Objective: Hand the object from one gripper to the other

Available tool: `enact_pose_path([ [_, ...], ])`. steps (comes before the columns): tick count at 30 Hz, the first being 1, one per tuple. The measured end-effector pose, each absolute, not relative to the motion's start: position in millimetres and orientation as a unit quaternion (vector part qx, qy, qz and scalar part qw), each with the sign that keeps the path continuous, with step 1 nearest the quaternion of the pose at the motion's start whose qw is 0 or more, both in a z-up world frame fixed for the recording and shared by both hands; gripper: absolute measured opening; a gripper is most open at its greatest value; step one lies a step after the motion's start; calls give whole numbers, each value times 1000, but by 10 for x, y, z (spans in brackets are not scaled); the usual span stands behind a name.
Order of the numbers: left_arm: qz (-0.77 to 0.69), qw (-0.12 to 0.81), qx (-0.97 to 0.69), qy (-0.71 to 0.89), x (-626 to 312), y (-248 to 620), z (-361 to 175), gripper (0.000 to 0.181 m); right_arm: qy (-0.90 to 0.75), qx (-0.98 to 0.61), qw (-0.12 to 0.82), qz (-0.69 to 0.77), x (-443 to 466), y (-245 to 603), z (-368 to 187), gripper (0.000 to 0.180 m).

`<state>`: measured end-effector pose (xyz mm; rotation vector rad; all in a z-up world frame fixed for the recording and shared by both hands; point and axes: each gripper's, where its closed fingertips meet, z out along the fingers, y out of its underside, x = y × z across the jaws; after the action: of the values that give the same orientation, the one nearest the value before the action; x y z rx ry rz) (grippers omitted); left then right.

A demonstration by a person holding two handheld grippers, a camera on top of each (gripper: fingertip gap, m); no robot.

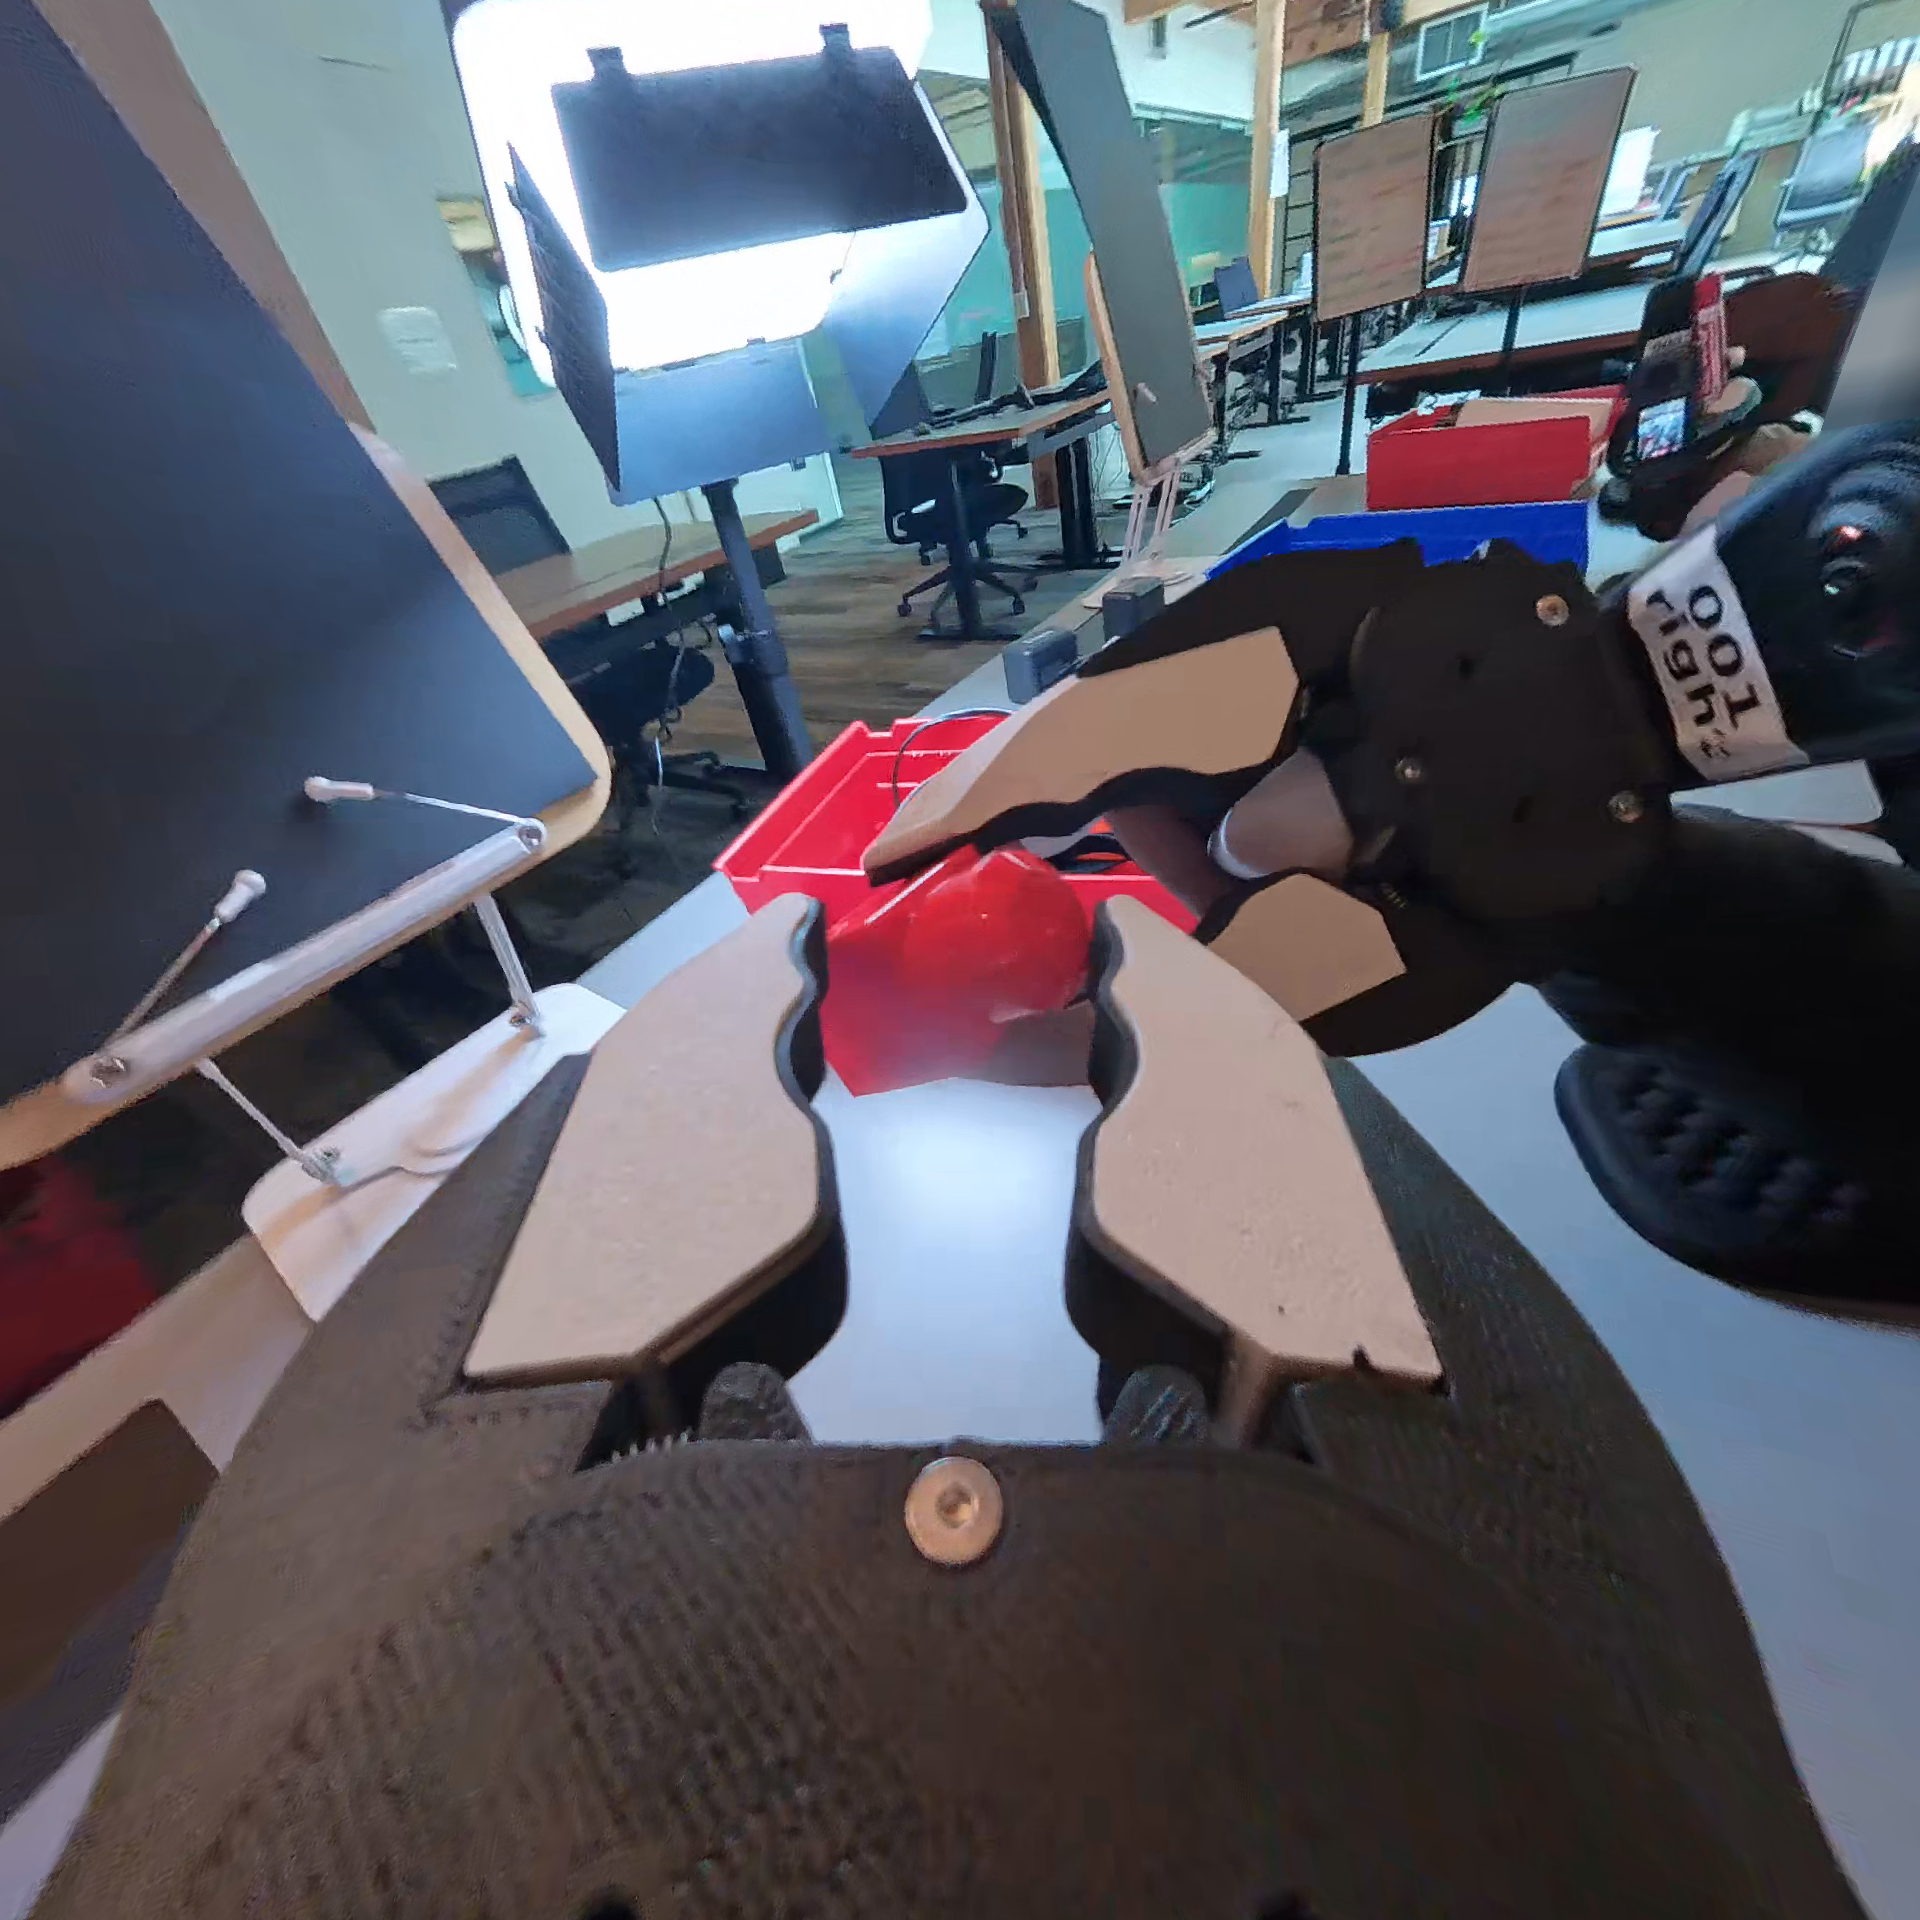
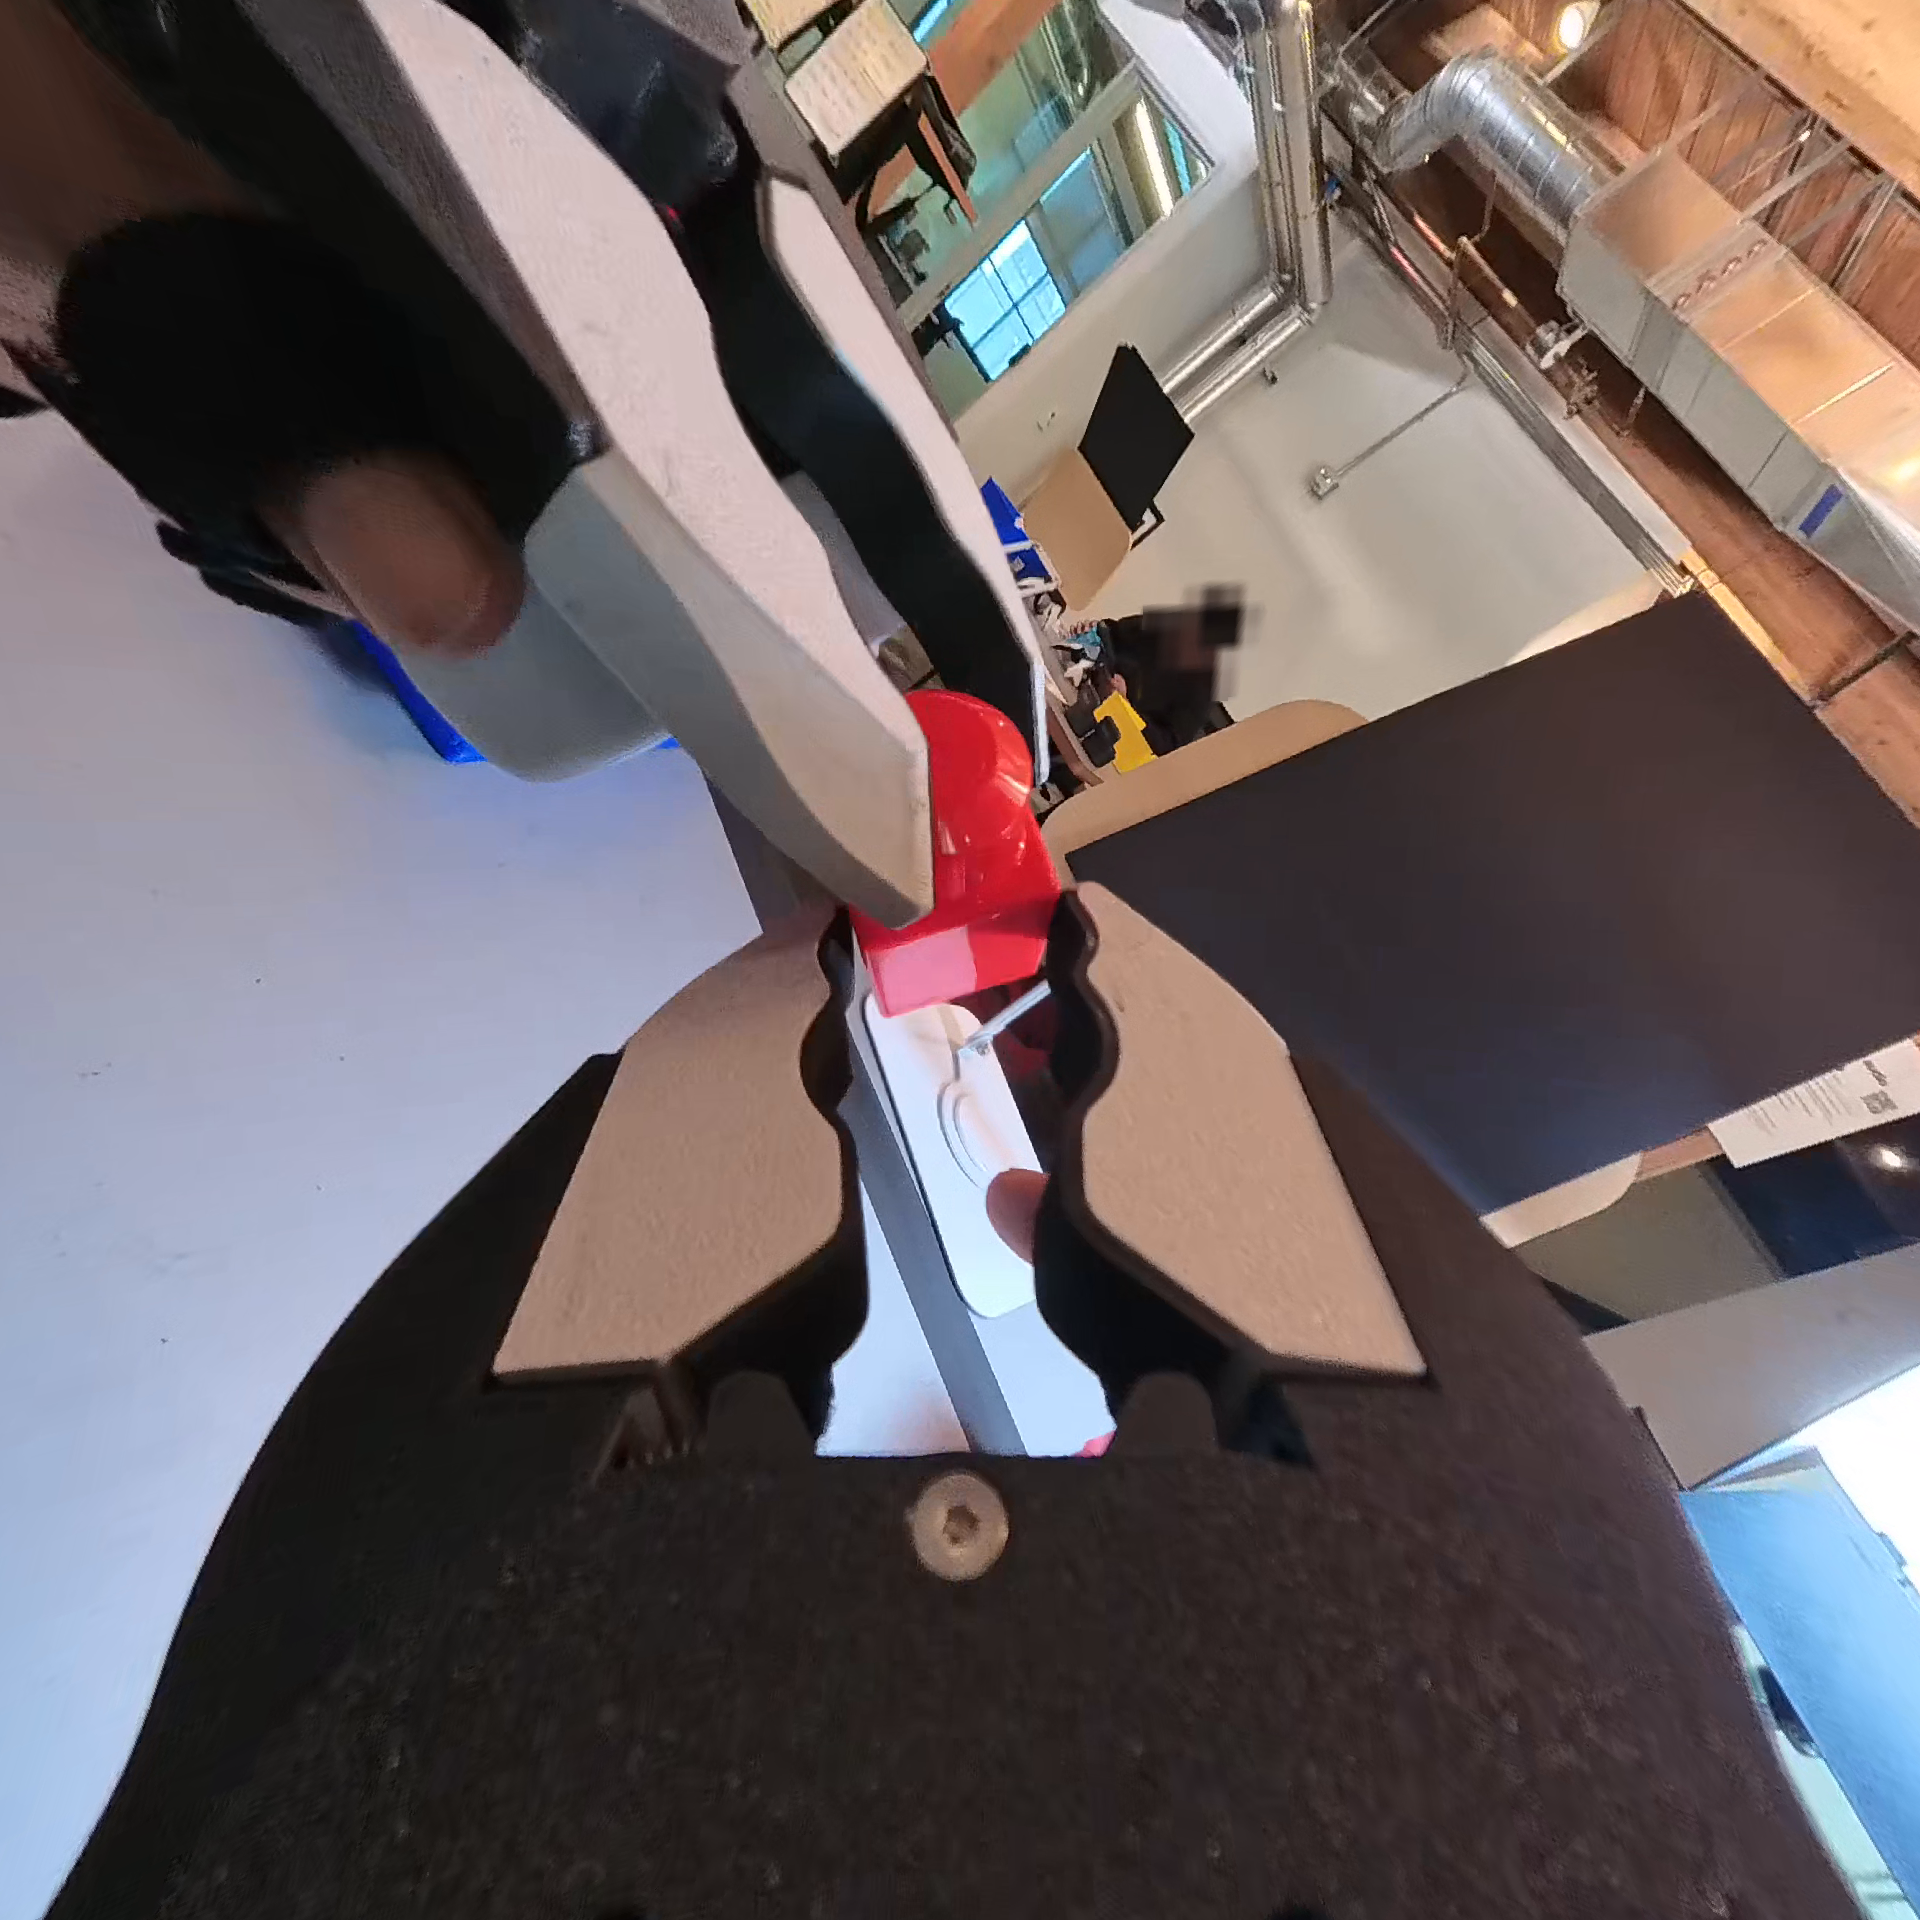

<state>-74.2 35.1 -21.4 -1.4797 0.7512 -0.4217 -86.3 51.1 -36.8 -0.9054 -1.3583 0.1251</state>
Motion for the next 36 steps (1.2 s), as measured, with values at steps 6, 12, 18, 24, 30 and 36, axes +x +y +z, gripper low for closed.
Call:
enact_pose_path([
  [6,-220,678,-612,343,-734,217,-36,43,-580,-385,697,173,-867,346,-220,36],
  [12,-454,635,-539,315,-759,-12,193,43,-552,-352,688,313,-794,191,-84,45],
  [18,-595,577,-483,283,-754,-87,228,43,-550,-333,673,365,-803,80,-73,38],
  [24,-590,575,-503,261,-826,15,208,39,-558,-341,687,317,-748,155,-52,36],
  [30,-446,593,-601,299,-864,146,29,50,-566,-341,720,213,-711,292,-55,36],
  [36,-424,572,-637,294,-757,227,-148,44,-602,-324,727,68,-795,340,-183,36],
])
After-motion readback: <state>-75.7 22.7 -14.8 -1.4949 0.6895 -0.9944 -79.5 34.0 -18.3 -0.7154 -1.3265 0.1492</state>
